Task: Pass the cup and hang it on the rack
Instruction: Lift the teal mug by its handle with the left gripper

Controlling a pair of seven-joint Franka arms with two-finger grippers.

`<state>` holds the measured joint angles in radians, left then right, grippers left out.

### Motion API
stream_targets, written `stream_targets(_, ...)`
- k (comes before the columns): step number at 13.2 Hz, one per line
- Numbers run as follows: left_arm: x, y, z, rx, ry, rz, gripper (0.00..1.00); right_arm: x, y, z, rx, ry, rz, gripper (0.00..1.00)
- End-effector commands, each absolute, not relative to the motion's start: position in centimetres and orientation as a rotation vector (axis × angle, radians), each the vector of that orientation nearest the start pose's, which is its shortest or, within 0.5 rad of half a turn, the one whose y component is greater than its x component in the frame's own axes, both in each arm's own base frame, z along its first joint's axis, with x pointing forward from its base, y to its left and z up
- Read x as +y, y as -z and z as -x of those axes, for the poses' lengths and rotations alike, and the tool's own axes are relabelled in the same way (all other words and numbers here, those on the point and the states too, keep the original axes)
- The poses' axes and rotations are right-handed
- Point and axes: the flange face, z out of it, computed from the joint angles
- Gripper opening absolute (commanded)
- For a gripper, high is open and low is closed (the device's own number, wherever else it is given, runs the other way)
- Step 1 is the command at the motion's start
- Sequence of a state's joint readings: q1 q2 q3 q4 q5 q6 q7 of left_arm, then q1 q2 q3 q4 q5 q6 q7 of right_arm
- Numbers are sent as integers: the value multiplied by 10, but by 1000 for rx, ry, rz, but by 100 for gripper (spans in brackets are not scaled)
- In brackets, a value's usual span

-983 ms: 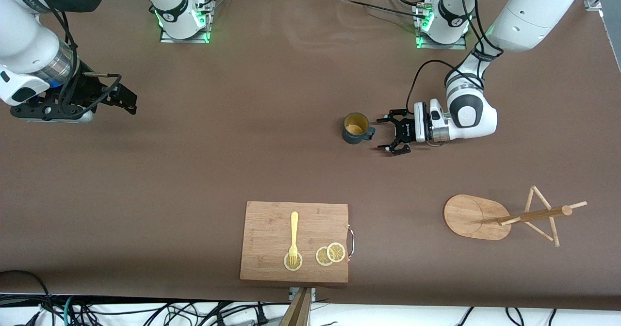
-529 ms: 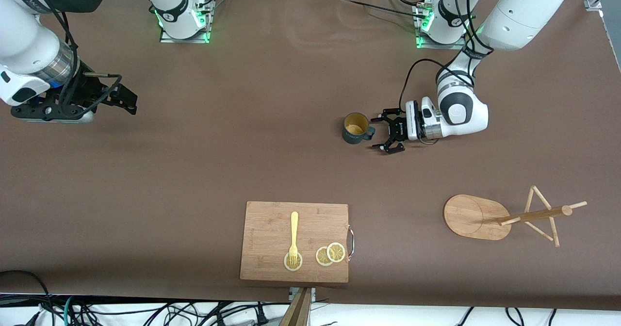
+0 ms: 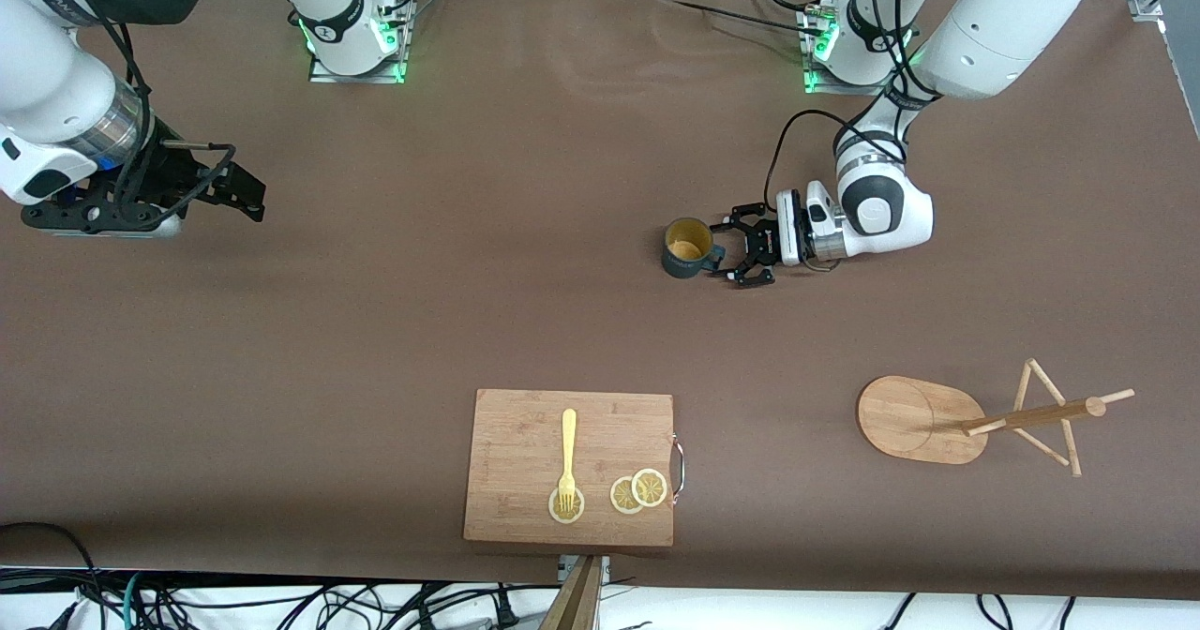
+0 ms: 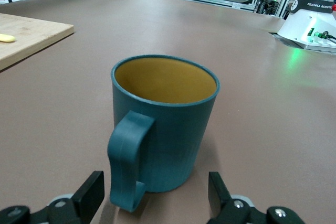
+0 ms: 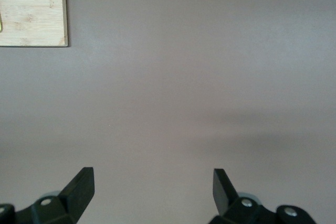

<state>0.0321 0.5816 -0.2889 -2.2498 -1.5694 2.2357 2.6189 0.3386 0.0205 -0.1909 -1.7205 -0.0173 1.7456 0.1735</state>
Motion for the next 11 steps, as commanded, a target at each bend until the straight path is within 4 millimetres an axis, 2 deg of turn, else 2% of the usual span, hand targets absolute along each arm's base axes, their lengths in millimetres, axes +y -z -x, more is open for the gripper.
stream_targets(1, -176, -104, -458, -1410, -898, -1649, 76, 85, -561, -565, 16, 13, 3159, 100)
stream_targets(2, -176, -104, -458, -1411, -897, -1648, 64, 85, -561, -565, 16, 13, 3159, 100)
stream_targets(3, -176, -104, -458, -1414, -899, -1647, 43, 85, -561, -565, 18, 13, 3159, 100)
stream_targets(4, -175, -105, -458, -1404, -900, -1653, 19, 85, -561, -565, 16, 13, 3159, 100)
stream_targets(5, -174, -105, -459, -1400, -904, -1657, 16, 85, -561, -565, 16, 10, 3160, 100)
stream_targets(6, -174, -106, -460, -1401, -906, -1656, 5, 85, -560, -565, 16, 8, 3160, 100)
stream_targets(7, -174, -107, -461, -1392, -907, -1660, 0, 85, -560, -565, 16, 8, 3160, 100)
stream_targets(9, -168, -117, -469, -1323, -888, -1707, 0, 85, -561, -565, 16, 8, 3160, 100)
stream_targets(11, -161, -139, -479, -1212, -848, -1763, 0, 85, -560, -565, 18, 5, 3160, 100)
